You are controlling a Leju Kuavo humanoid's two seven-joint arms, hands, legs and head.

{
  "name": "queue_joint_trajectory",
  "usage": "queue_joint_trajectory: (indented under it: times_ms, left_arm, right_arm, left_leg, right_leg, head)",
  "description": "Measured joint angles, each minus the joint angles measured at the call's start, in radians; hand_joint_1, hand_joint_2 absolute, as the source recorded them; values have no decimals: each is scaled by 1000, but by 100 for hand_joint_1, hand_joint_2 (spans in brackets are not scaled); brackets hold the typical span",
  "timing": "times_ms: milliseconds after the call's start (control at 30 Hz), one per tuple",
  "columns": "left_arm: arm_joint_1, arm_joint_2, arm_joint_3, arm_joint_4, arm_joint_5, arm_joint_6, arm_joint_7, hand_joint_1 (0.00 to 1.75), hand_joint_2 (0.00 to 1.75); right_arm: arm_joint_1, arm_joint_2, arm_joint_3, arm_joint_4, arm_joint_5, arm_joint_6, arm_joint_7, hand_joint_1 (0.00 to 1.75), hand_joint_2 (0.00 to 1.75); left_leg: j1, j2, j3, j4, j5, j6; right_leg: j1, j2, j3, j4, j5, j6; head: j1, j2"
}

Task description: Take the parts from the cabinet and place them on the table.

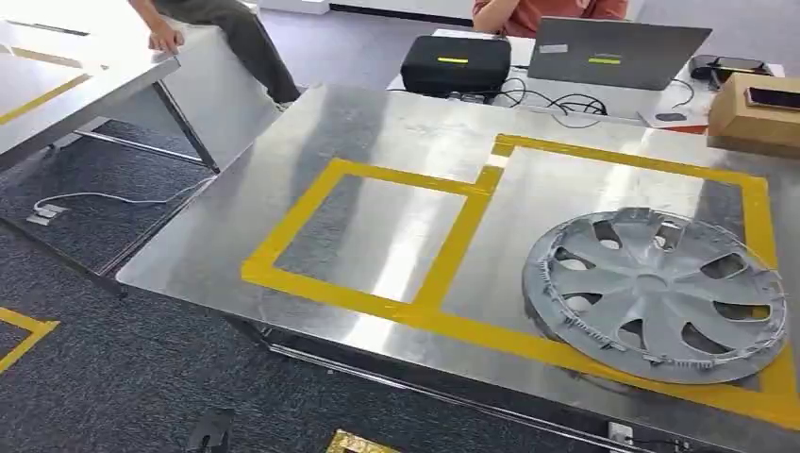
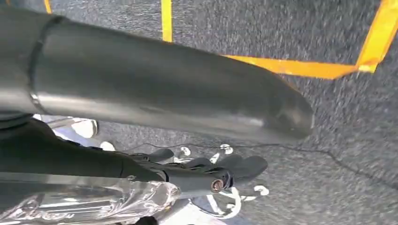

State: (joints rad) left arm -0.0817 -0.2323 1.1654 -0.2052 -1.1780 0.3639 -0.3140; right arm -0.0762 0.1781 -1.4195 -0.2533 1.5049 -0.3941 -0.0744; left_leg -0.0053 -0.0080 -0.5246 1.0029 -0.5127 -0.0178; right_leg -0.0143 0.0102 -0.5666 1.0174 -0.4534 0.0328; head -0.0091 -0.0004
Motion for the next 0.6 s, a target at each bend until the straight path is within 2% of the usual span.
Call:
queue_joint_trajectory:
  times_ms: [33,100,133,167,200,233,267,300,333,367,400,433,467,500,533,600]
  left_arm:
    - [-2,0,0,0,-1,0,0,0,0]
    - [-3,-1,-1,0,-3,2,0,0,0]
    - [-2,0,-1,0,-3,4,0,0,0]
    - [-1,-1,-1,0,-4,6,0,0,0]
    - [-1,-1,-1,0,-4,8,0,0,0]
    - [-1,-1,-1,0,-4,10,0,0,0]
    - [-3,-1,-2,0,-5,10,0,0,0]
    - [-5,-1,-2,0,-5,11,0,0,0]
    - [-8,-1,-2,0,-5,11,0,0,0]
    - [-9,-1,-2,0,-6,11,0,0,0]
    - [-9,-2,-2,0,-5,11,0,0,0]
    - [-6,-1,-2,0,-4,11,0,0,0]
    - [-4,-2,-2,0,-2,11,3,0,0]
    - [-5,-1,-1,0,-1,11,3,0,0]
    - [-5,-2,-1,0,-1,11,3,0,0]
    - [-4,-2,0,0,2,11,3,0,0]
  right_arm:
    - [-1,-1,0,0,0,0,0,0,0]
    - [-1,-2,1,0,0,0,0,0,0]
    - [0,-2,1,0,0,1,0,0,0]
    - [1,-2,1,0,0,1,0,0,0]
    - [1,-2,1,0,0,2,0,0,0]
    - [0,-2,2,0,0,3,0,0,0]
    - [0,-2,2,0,0,3,0,0,0]
    - [0,-2,2,0,0,3,0,0,0]
    - [1,-2,2,0,0,3,0,0,0]
    - [1,-2,2,0,1,3,0,0,0]
    - [0,-2,2,0,2,3,0,0,0]
    - [1,-2,3,0,2,3,0,0,0]
    - [3,-2,3,0,2,3,0,0,0]
    - [4,-2,3,0,3,3,1,0,0]
    - [6,-2,3,0,2,4,3,0,0]
    - [5,-2,4,1,3,5,5,0,0]
  left_leg:
    - [1,1,-29,59,-45,-5]
    - [4,1,-102,223,-123,-11]
    - [4,1,-129,288,-142,-12]
    - [4,1,-129,299,-133,-11]
    - [4,1,-107,265,-102,-9]
    - [4,1,-67,197,-64,-6]
    - [4,1,-9,99,-25,-2]
    - [4,3,47,12,-10,2]
    - [1,4,76,-39,-18,5]
    - [1,3,63,-33,-13,7]
    - [0,3,60,-35,-13,10]
    - [-3,3,59,-34,-7,17]
    - [1,4,56,-40,6,25]
    - [4,8,50,-41,14,32]
    - [4,8,41,-41,21,40]
    - [2,8,20,-39,36,44]
  right_leg:
    - [0,0,-10,0,2,-11]
    - [2,-2,-30,0,10,-19]
    - [3,-4,-39,0,16,-20]
    - [4,-5,-46,0,23,-19]
    - [4,-4,-53,0,29,-17]
    - [4,-4,-58,0,35,-15]
    - [4,-3,-63,0,42,-11]
    - [4,-3,-64,1,47,-6]
    - [10,-2,-70,3,51,0]
    - [11,-3,-69,3,57,6]
    - [10,-4,-70,3,66,12]
    - [7,-4,-67,-5,77,18]
    - [6,-3,-71,-6,81,25]
    - [5,-4,-83,6,58,30]
    - [5,-4,-102,56,6,34]
    - [5,-4,-161,226,-89,41]
  head:
    - [-3,0]
    - [-3,0]
    - [-3,0]
    - [-4,0]
    - [-3,0]
    - [-4,0]
    - [-4,0]
    - [-4,0]
    - [-5,0]
    - [-2,0]
    - [-5,0]
    - [-2,0]
    - [-6,0]
    - [-3,0]
    - [0,0]
    - [0,0]
